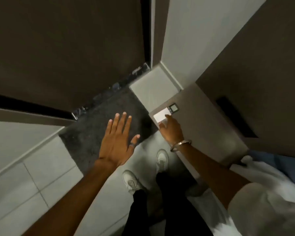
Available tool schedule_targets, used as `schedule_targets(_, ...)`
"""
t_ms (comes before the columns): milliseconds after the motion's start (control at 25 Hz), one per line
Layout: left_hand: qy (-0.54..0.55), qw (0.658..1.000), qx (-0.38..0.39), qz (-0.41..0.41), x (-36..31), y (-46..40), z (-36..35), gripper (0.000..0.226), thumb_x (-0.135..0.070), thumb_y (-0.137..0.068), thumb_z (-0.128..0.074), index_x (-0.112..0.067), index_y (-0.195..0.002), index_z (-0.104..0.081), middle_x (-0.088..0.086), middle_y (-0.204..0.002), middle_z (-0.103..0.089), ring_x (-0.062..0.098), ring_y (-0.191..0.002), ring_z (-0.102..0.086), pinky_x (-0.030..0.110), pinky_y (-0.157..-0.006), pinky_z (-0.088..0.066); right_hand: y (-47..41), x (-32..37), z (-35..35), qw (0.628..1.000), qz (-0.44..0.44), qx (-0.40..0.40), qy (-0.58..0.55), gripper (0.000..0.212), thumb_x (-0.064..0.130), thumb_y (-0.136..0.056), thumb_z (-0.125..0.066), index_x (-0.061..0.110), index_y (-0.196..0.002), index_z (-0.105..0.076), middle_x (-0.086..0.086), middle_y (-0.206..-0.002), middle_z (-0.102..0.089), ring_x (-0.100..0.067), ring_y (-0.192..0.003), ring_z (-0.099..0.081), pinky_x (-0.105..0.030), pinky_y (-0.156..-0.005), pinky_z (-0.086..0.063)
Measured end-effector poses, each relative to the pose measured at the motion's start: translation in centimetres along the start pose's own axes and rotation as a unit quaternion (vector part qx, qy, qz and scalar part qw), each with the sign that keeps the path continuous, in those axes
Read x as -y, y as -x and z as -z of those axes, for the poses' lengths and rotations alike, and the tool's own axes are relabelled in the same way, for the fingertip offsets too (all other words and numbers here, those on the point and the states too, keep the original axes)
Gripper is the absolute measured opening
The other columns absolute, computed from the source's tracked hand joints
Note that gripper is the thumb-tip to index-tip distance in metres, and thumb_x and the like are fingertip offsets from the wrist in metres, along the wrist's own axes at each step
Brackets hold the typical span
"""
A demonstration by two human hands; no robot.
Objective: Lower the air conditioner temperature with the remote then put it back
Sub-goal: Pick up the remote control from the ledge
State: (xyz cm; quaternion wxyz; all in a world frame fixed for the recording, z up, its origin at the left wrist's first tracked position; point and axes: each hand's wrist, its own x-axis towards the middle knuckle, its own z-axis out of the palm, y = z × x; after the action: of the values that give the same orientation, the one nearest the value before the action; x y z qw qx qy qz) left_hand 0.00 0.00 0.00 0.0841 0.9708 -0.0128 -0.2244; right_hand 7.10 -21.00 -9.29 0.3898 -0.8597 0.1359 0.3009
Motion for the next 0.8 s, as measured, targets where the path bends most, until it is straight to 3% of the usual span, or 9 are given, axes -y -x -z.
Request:
schedule_targets(120, -0.035, 0.998, 0.041, -0.012, 1.8, -6.2, -7.1, 0.077, -0.06, -0.105, -0.013, -0.014, -0.166, 0.001, 0.011, -0.175, 0.006, 0.028, -0.161, 0.014, 0.047, -0.133, 0.004, -9.2, -3.7, -3.9, 0.986, -0.136, -0.025, -0.094, 0.073, 0.031, -0.101, -0.072, 0.003, -0.159, -0.039, -0.022, -0.155, -0.056, -0.039, -0.136, -0.061, -0.038, -0.103, -0.052)
schedule_targets(240, -0.058, 0.996, 0.053, -0.028, 2.7, -11.4, -12.4, 0.078, -0.06, -0.104, -0.011, -0.014, -0.165, 0.005, 0.013, -0.174, 0.009, 0.029, -0.16, 0.016, 0.045, -0.132, 0.008, -16.3, -5.5, -7.0, 0.959, -0.232, -0.11, -0.118, 0.102, 0.046, -0.089, -0.082, 0.005, -0.163, -0.025, -0.022, -0.156, -0.05, -0.041, -0.138, -0.057, -0.05, -0.111, -0.052)
schedule_targets(360, -0.043, 0.998, 0.038, -0.015, 3.1, -13.0, -15.4, 0.078, -0.06, -0.103, -0.009, -0.014, -0.165, 0.002, 0.013, -0.174, 0.009, 0.03, -0.16, 0.015, 0.045, -0.131, 0.008, -20.8, -5.6, -9.4, 0.936, -0.278, -0.191, -0.097, 0.119, 0.052, -0.082, -0.085, 0.004, -0.164, -0.015, -0.019, -0.154, -0.046, -0.034, -0.135, -0.057, -0.045, -0.11, -0.053)
schedule_targets(520, -0.037, 0.998, 0.047, -0.021, 2.9, -11.2, -15.8, 0.081, -0.061, -0.101, -0.008, -0.013, -0.166, -0.002, 0.012, -0.175, 0.009, 0.03, -0.16, 0.016, 0.047, -0.133, 0.004, -21.2, -5.2, -9.6, 0.921, -0.325, -0.177, -0.123, 0.095, 0.041, -0.088, -0.078, 0.001, -0.158, -0.027, -0.017, -0.149, -0.05, -0.03, -0.131, -0.06, -0.038, -0.098, -0.055)
schedule_targets(680, -0.01, 1.0, -0.012, -0.002, 3.2, -7.1, -10.2, 0.08, -0.061, -0.102, -0.014, -0.013, -0.166, -0.007, 0.011, -0.175, 0.006, 0.03, -0.16, 0.016, 0.047, -0.132, 0.004, -14.1, -2.6, -7.1, 0.904, -0.267, -0.108, -0.317, 0.067, 0.015, -0.087, -0.086, 0.003, -0.145, -0.054, -0.019, -0.136, -0.07, -0.039, -0.119, -0.073, -0.046, -0.093, -0.064)
schedule_targets(760, 0.007, 0.998, -0.064, 0.005, 3.1, -4.8, -5.6, 0.077, -0.059, -0.105, -0.023, -0.013, -0.166, -0.011, 0.01, -0.176, 0.003, 0.029, -0.161, 0.014, 0.048, -0.133, 0.001, -8.7, 0.5, -5.3, 0.885, -0.228, -0.038, -0.403, 0.058, 0.0, -0.085, -0.086, 0.002, -0.137, -0.06, -0.025, -0.12, -0.077, -0.042, -0.095, -0.081, -0.054, -0.074, -0.069)
schedule_targets(800, 0.012, 0.995, -0.098, 0.002, 3.0, -3.6, -2.2, 0.076, -0.058, -0.106, -0.027, -0.013, -0.166, -0.012, 0.009, -0.176, 0.001, 0.028, -0.161, 0.012, 0.048, -0.133, 0.0, -5.6, 2.9, -3.9, 0.88, -0.191, -0.011, -0.435, 0.057, -0.005, -0.084, -0.085, 0.004, -0.135, -0.06, -0.023, -0.108, -0.08, -0.038, -0.077, -0.083, -0.051, -0.06, -0.069)
